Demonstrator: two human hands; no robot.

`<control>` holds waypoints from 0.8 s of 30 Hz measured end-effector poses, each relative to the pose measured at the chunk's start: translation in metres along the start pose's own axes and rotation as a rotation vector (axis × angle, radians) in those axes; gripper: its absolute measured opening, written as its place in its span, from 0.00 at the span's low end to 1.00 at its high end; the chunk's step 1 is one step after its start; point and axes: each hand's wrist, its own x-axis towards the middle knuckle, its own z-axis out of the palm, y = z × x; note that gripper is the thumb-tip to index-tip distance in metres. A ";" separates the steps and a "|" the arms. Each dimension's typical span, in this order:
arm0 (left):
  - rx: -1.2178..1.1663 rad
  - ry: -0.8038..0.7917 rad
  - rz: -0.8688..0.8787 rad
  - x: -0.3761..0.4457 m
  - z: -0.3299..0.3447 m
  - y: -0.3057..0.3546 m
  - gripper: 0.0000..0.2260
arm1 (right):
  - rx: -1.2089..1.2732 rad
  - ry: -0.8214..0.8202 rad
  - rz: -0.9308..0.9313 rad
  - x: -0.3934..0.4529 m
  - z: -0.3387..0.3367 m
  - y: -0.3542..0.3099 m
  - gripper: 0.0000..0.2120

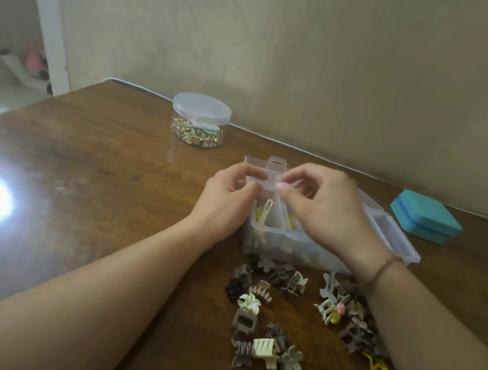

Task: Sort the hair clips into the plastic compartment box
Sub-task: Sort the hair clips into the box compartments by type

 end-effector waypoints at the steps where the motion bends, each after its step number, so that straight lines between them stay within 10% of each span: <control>1: -0.006 0.005 -0.004 0.000 0.000 0.000 0.12 | 0.024 0.055 -0.012 -0.001 -0.007 0.002 0.03; 5: -0.004 -0.001 -0.021 0.000 0.001 0.002 0.11 | 0.054 0.091 -0.076 -0.026 -0.048 0.014 0.01; 14: 0.016 -0.029 -0.029 -0.004 0.003 0.006 0.14 | -0.361 -0.490 -0.122 -0.077 -0.074 0.029 0.10; 24: -0.003 -0.016 -0.031 -0.004 0.004 0.007 0.15 | -0.603 -0.461 -0.101 -0.074 -0.060 0.030 0.16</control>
